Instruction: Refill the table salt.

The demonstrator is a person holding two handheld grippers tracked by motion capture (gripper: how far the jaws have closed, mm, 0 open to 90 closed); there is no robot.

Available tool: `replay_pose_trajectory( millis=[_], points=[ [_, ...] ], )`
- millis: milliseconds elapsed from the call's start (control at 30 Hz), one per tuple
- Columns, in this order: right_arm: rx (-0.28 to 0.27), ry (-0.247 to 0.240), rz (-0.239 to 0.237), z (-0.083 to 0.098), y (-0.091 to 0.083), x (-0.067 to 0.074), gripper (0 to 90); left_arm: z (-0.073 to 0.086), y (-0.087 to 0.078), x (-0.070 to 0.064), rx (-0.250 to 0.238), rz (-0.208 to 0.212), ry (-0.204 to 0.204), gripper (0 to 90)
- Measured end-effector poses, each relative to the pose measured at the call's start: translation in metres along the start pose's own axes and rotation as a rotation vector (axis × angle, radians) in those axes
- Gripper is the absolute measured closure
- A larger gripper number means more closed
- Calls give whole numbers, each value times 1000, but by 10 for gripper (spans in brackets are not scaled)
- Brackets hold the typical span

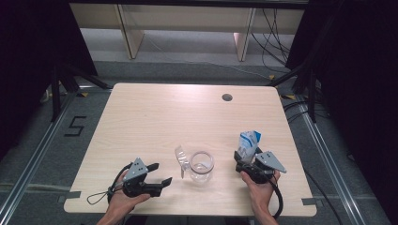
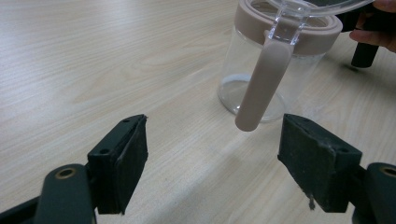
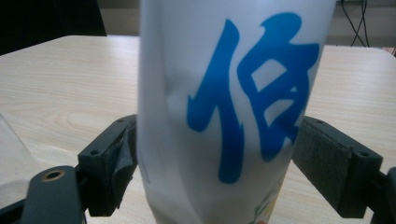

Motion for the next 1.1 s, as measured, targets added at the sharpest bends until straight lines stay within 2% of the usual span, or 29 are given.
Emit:
replay_pose_trajectory(
  millis=[100,133,200,233,400,433,533,633,733,767,1033,1067,1100],
  points=[
    [-10,11,-11,1,1,1,199,0,0,0,1,0,-2,234],
    [-13,24,3,1,2,2,199,0,0,0,0,2,3,234],
    [-12,5,15,1,2,1,202,0,1,0,-2,4,1,234],
    [-11,-16,6,1,3,-1,202,0,1,0,-1,4,1,234],
    [-14,-7,14,3,7,-1,203,0,1,-1,-4,11,-1,234],
    [-20,9,21,3,7,-1,206,0,1,-1,-4,11,-1,234],
    [-19,-14,24,2,7,-2,222,0,1,-1,-5,12,-2,234],
    [-18,-1,41,3,8,-1,229,0,1,-1,-4,12,-2,234],
    [-26,-15,21,2,10,0,240,0,1,-1,-3,13,-1,234],
    [-16,-17,39,3,9,-1,244,0,1,-1,-4,12,-2,234],
    [-23,-30,29,2,10,-1,263,0,0,-1,0,8,1,234],
    [-17,-43,50,2,11,-3,263,1,0,0,4,5,2,234],
    [-17,-43,47,2,11,-2,264,1,0,0,3,6,2,234]
  ],
)
Point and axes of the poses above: each handheld gripper's, and its own axes: y roughly forward along the jaws, z roughly out of its underside, x roughly to its left, the point moved 7 cm from there along y, roughly forward along the jaws, and after that the axes turned 15 degrees about -z, right-handed, at the moved point
